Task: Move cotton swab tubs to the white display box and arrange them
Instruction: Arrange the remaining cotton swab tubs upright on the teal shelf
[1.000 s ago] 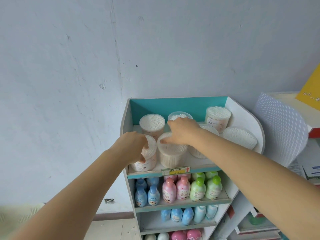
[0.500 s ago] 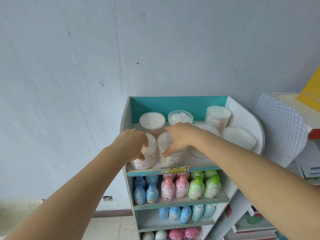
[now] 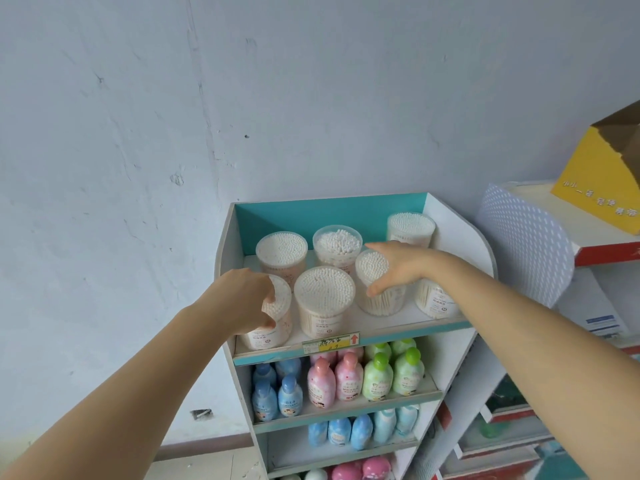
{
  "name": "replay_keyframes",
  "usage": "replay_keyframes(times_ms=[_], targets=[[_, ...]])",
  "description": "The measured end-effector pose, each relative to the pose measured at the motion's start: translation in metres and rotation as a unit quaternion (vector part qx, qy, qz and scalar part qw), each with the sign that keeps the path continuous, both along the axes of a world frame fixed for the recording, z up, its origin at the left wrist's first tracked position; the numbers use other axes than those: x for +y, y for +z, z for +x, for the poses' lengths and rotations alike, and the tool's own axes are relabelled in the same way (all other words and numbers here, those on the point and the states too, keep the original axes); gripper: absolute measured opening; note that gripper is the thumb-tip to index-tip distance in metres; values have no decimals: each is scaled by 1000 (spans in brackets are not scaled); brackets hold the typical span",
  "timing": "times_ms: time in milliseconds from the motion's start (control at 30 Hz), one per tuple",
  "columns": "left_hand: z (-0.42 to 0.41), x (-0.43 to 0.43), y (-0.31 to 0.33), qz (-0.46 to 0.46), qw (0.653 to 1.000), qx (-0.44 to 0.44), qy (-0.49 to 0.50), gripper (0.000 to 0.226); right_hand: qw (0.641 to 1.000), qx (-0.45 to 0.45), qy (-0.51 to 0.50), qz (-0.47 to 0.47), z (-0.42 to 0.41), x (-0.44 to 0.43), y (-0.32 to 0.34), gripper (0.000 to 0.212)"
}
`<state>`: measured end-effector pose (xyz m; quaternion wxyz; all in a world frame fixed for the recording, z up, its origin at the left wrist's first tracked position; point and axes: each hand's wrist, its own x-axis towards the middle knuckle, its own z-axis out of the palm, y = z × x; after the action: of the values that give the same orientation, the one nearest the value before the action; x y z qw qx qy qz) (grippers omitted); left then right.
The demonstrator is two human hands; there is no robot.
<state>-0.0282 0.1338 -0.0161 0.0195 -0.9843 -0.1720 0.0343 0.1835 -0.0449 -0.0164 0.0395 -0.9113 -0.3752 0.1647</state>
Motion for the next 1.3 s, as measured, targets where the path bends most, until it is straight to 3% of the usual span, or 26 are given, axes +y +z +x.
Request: replay_keyframes(times_ms=[167,300,367,533,800,933,1133,1300], targets=[[0,0,-1,4,1000,9,7,49,996,-55,-45,53,-8,0,-9,105],[0,-1,-2,8,1000,10,8,48,984,-163,-60,-32,-18,2,0,103],[0,-2,-2,10,1000,9,9,48,989,-134,-48,-38,-13,2,11,103],[1,-3,-3,19,1000,12,12,48,996,51,59,-34,-11,-5,22,108],[0,-3,-4,16,1000,3,10,48,994,-87,26,-54,-21,5,10,112],[1,-2,-5,18,1000,5,11,48,991,-61,72,-98,-17,4,11,119],[2,-3,-4,20,1000,5,7,49,994,-27,99,-26,-19,0,5,103],[5,-6,0,35,999,21,2,52,999,18,49,5,-2,-26,31,96]])
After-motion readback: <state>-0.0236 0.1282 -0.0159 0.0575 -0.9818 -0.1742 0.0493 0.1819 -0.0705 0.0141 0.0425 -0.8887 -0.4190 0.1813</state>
